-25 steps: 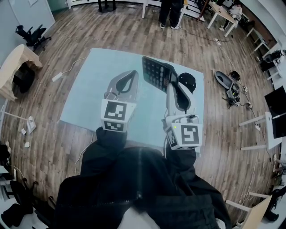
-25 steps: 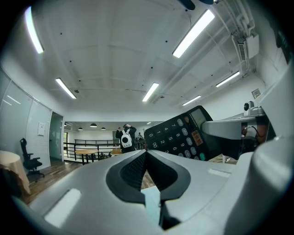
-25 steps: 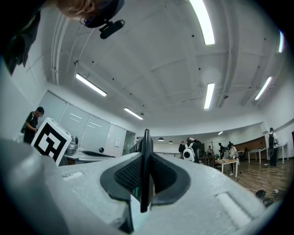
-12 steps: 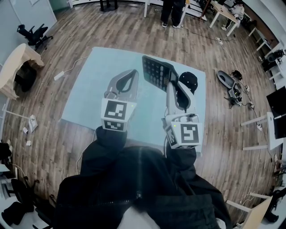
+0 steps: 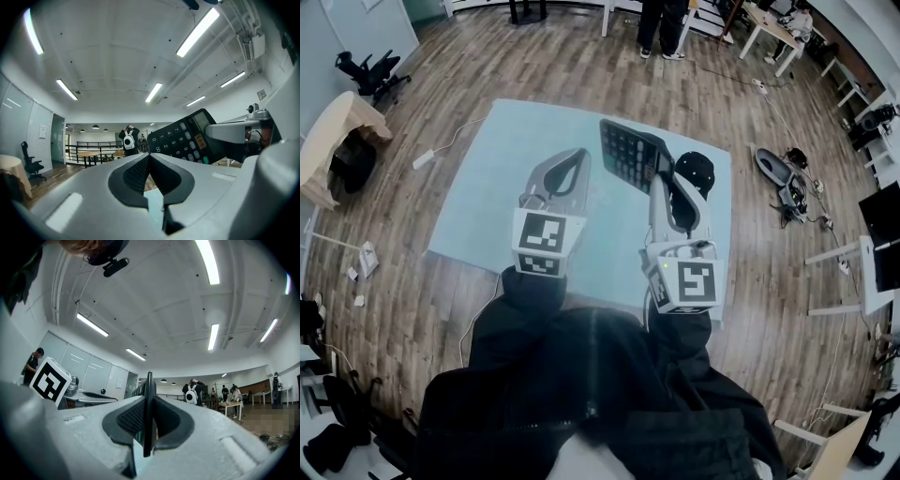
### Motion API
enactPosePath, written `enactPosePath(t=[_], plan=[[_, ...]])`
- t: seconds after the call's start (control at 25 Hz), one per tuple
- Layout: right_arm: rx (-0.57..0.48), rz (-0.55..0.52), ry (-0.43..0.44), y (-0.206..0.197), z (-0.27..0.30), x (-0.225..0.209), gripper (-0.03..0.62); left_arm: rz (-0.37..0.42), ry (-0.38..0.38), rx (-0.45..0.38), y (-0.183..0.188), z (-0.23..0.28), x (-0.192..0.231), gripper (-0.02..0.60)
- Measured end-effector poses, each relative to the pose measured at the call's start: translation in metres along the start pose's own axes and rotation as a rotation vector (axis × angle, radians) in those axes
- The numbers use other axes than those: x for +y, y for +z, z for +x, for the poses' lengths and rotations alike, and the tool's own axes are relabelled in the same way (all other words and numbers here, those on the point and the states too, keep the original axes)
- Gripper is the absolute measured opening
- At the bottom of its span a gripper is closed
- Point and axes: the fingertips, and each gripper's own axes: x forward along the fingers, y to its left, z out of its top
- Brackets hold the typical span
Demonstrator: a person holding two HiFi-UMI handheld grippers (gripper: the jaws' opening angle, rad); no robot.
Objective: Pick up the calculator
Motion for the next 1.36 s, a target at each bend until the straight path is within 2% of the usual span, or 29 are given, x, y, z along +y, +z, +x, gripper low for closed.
enactPosePath(t=[0.2,0.44,1.08,1.36], plan=[[0.004,0.003,-0.001,0.0001,0.0029,0.0026,0.044,-0.02,-0.013,-0.001,0.0005,0.0011,0.0004,-0.002],[0.002,-0.001,0.001,0.0002,0.0017,-0.0003,0.044,-0.001,-0.002,0.006,-0.0009,0.0017,0.0,-0.002],[0.004,0.004,0.005,-0.0018,0.0036,0.0046,0.044,-0.022,-0.014,-0.002,-0.0012,0.0005,0.0009,-0.002],[0.01,0.003,0.004,-0.0028,0.0036,0.0038,0.044,-0.005,0.0,0.01,-0.0042,0.0004,0.0038,-0.002]])
